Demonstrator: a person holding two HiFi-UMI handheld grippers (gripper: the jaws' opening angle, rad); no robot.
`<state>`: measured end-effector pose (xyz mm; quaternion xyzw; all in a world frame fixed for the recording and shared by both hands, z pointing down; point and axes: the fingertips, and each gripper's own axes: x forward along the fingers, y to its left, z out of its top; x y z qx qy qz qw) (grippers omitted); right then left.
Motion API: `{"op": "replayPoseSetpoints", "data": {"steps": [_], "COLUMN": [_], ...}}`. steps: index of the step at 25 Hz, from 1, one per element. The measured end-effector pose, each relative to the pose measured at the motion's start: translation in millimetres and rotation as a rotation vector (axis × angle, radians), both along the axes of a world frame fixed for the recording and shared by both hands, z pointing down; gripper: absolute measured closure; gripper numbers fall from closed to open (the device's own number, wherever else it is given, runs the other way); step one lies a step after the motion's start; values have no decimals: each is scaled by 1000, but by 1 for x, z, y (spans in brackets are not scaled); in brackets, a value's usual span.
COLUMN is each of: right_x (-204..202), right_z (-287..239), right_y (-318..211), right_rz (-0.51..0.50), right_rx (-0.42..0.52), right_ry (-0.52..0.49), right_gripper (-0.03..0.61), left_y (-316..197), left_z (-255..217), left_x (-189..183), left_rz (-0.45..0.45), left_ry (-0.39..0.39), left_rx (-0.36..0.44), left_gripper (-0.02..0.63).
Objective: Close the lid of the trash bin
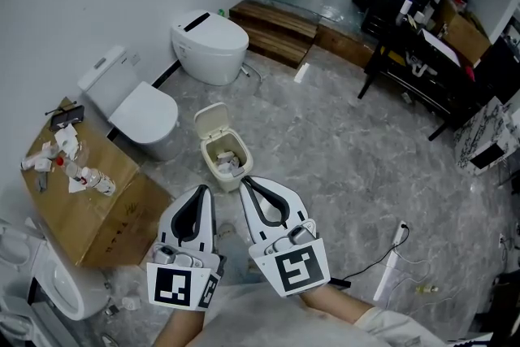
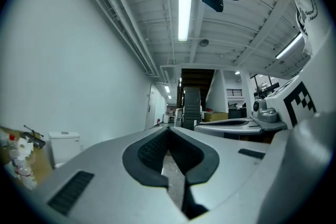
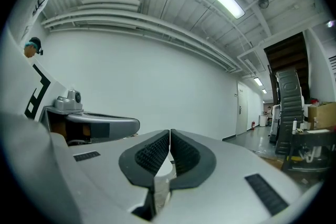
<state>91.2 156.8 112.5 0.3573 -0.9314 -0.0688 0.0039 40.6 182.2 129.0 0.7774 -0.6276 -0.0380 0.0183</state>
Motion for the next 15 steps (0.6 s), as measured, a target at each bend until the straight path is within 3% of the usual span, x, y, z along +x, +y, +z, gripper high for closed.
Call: {"op": "replayPoseSetpoints", "data": {"steps": [15], "right_x": [-43], "right_z": [9], "right_y": [-69], "right_rz": [30], "right_rx": [-32], "right_ry": [-7], "right_gripper": [546], "left_y": [-76], "left_z": [20], "left_x": [-46], "left_rz": [23], "left_ry": [21], "left_rx": [-31], "left_gripper": [597]}}
